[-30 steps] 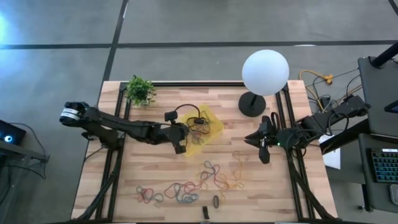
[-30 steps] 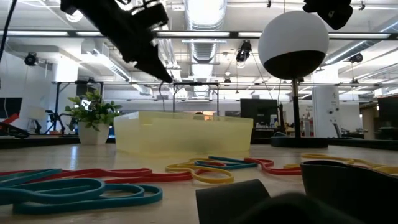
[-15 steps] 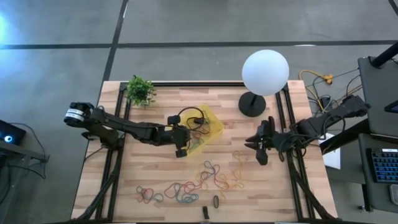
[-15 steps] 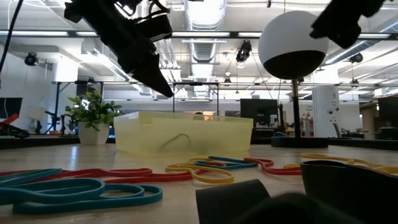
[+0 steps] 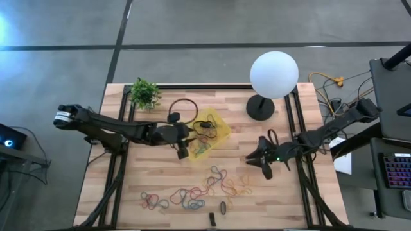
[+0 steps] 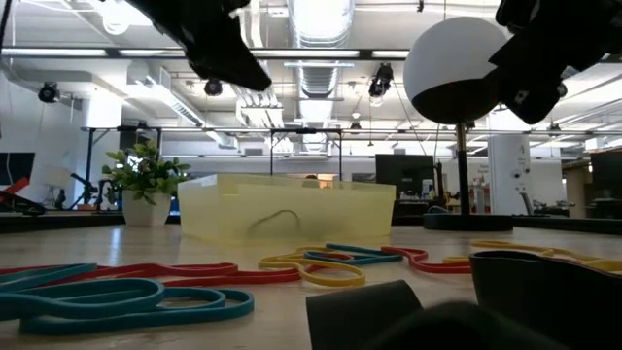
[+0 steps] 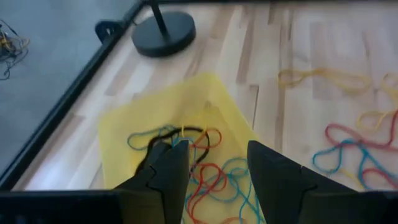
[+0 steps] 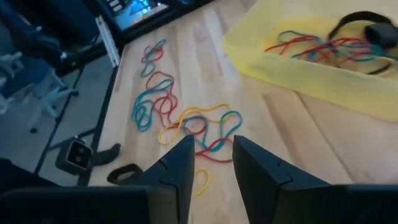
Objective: Pick and place rubber bands into bin
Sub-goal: Put the yellow rubber band into the yellow bin
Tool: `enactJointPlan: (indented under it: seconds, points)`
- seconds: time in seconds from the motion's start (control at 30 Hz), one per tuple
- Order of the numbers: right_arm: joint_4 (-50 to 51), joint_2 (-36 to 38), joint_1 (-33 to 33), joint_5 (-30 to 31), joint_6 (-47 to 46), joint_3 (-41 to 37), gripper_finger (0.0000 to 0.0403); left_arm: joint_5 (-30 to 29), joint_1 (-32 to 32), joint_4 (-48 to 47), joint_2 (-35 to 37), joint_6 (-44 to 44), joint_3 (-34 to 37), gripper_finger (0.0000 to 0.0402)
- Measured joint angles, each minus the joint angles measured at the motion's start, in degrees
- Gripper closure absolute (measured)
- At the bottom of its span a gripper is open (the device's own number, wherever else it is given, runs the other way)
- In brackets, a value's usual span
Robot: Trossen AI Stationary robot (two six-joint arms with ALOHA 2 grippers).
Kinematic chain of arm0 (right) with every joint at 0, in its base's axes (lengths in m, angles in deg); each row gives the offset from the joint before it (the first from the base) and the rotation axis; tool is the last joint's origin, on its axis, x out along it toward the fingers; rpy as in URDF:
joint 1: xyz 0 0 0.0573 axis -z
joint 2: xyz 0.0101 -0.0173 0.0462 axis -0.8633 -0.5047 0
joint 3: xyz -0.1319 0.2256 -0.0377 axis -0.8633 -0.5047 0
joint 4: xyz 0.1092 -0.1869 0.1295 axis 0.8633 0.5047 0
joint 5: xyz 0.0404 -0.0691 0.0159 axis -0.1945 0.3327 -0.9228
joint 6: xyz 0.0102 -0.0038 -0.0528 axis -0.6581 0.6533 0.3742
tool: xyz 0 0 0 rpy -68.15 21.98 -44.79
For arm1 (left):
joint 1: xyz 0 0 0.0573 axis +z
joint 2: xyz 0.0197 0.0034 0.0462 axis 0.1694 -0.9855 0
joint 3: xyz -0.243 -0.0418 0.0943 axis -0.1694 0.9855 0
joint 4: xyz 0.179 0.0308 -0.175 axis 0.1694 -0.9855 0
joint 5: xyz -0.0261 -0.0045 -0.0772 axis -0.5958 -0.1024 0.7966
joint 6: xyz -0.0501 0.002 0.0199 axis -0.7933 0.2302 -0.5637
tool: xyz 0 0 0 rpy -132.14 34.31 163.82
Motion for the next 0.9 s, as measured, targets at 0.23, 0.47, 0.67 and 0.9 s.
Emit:
enactJointPlan:
  seconds: [0.23, 0.47, 0.67, 0.9]
  points:
    - [-7.99, -13.94, 0.02, -6.11, 3.64, 1.70, 0.0317, 0.01, 0.00, 0.04, 3.72, -1.04, 0.24, 0.0253]
    - [-7.89, -27.45, 0.02, -15.98, 8.45, 10.44, 0.0319, 0.01, 0.00, -0.07, 3.68, -1.49, 0.96, 0.0253]
    - [0.83, -36.27, 0.00, -22.92, 8.56, 18.60, 0.0309, 0.01, 0.00, -0.12, 2.76, -1.49, 1.09, 0.0253]
    - [10.96, -42.30, 0.02, -22.79, 8.51, 25.94, 0.0312, 0.02, -0.02, -0.54, 2.63, -2.54, 2.23, 0.0253]
